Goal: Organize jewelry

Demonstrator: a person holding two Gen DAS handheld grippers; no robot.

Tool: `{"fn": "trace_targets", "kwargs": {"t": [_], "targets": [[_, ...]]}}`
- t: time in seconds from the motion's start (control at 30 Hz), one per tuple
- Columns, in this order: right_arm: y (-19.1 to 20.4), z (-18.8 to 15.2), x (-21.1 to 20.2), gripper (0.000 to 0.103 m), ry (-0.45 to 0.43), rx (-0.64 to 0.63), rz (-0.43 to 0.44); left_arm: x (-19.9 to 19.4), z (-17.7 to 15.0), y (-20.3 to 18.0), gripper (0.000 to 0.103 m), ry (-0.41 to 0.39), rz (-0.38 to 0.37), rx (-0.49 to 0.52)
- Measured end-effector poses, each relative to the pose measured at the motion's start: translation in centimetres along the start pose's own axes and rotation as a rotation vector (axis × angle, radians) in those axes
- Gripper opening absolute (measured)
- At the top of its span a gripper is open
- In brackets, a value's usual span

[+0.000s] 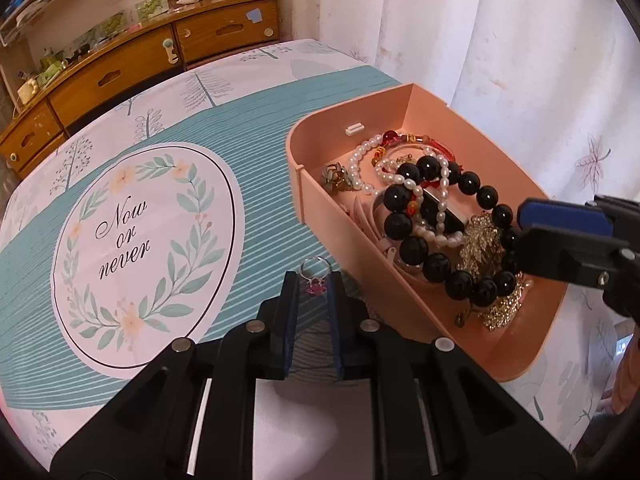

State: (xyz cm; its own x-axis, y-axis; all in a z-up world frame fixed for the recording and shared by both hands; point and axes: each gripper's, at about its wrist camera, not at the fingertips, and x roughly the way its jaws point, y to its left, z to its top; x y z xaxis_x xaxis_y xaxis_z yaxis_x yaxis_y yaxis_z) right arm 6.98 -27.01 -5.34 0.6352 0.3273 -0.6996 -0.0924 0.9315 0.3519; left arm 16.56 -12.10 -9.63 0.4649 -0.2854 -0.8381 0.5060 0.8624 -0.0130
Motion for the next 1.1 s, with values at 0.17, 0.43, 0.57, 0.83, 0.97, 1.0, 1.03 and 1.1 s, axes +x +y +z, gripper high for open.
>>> {"fn": "trace_targets", "kwargs": {"t": [0.17,0.43,0.57,0.83,0.97,1.0,1.03,1.1], "targets": [[0.0,-0.1,0.0,0.034,-0.002,0.0,0.001,-0.2,-0.1,0.4,0.008,-0.005,0.006,-0.026],[0.3,-0.6,-0.9,0.034,-0.04,-0.012,-0.002,-3.4,-0.1,2.1,0.008,-0.053,0.035,-0.146],[0.5,-1.0,-1.9,0.034,-0.075,-0.029,-0.007,-6.5,0.2,2.1,0.008,-0.104,0.013,-0.192],[-0.2,-1.8,-4.7,0.034,-0.135,-0.022,-0.043,-10.4,1.0,-1.3,0.008,-0.165,-0.011,-0.183],[-1.2,-1.9,-6.5,0.034,-0.166,0.006,-0.066,-10.1,1.6,-3.7,0.008,-0.16,-0.001,-0.162],[-1.4,-1.9,-6.9,0.034,-0.17,0.01,-0.071,-9.9,1.6,-4.0,0.008,-0.159,-0.004,-0.158],[-1.6,-2.0,-7.3,0.034,-0.177,0.015,-0.077,-9.7,1.6,-4.5,0.008,-0.155,-0.009,-0.154],[-2.0,-2.1,-7.8,0.034,-0.182,0.023,-0.079,-9.3,1.5,-5.3,0.008,-0.142,-0.01,-0.142]]}}
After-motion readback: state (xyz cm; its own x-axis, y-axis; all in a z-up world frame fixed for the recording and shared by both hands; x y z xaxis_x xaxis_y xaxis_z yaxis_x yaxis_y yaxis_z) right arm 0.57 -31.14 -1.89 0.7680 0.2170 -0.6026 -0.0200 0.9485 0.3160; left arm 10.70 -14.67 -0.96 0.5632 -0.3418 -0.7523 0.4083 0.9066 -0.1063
